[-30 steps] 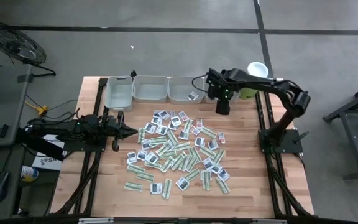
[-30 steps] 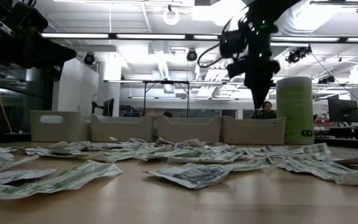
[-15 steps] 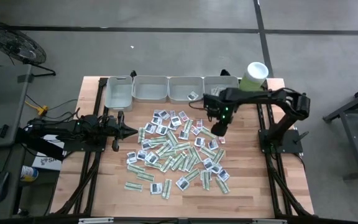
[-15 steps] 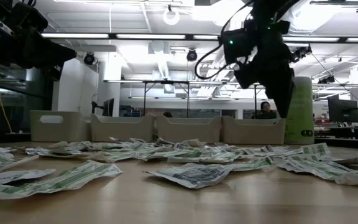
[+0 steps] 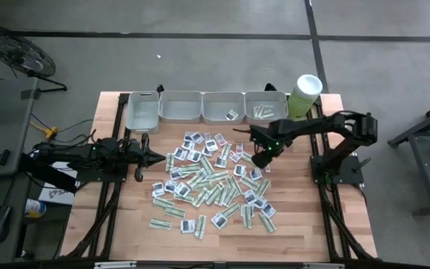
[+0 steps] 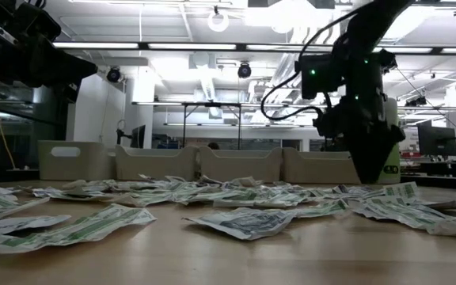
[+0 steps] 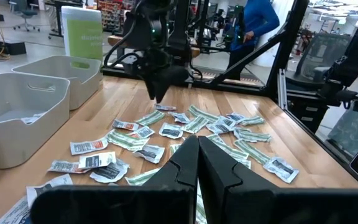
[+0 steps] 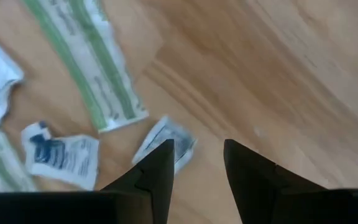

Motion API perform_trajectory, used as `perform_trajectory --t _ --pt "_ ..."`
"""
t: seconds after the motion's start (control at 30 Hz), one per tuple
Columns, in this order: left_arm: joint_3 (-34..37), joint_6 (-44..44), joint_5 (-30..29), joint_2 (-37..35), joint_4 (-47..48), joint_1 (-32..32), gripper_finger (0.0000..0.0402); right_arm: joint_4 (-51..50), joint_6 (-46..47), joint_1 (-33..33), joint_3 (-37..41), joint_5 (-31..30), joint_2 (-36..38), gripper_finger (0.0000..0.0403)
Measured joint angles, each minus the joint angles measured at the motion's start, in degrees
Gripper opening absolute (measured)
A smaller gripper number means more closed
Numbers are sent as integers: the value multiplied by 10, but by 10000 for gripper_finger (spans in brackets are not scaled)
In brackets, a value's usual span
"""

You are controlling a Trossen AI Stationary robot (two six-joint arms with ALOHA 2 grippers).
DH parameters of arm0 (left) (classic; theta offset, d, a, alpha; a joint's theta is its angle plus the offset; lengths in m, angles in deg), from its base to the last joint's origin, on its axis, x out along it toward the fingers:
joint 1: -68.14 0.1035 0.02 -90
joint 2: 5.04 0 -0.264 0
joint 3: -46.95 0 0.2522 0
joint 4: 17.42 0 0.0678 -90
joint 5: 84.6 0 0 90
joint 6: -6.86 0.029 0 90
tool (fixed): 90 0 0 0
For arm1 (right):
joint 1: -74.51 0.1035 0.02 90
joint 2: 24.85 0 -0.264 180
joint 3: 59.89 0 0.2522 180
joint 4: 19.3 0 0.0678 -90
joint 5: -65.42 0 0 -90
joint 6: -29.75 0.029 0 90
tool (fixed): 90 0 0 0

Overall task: Pick & Place First Aid Supplies
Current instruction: Put the orange ointment pack into the middle left gray bin

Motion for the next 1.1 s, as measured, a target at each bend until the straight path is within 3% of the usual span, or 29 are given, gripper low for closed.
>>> perform_trajectory --t 0.4,1.1 --pt "0 0 0 0 0 0 1 31 -4 3 20 -37 0 134" --pt "0 0 0 0 0 0 1 40 4 16 19 -6 0 134"
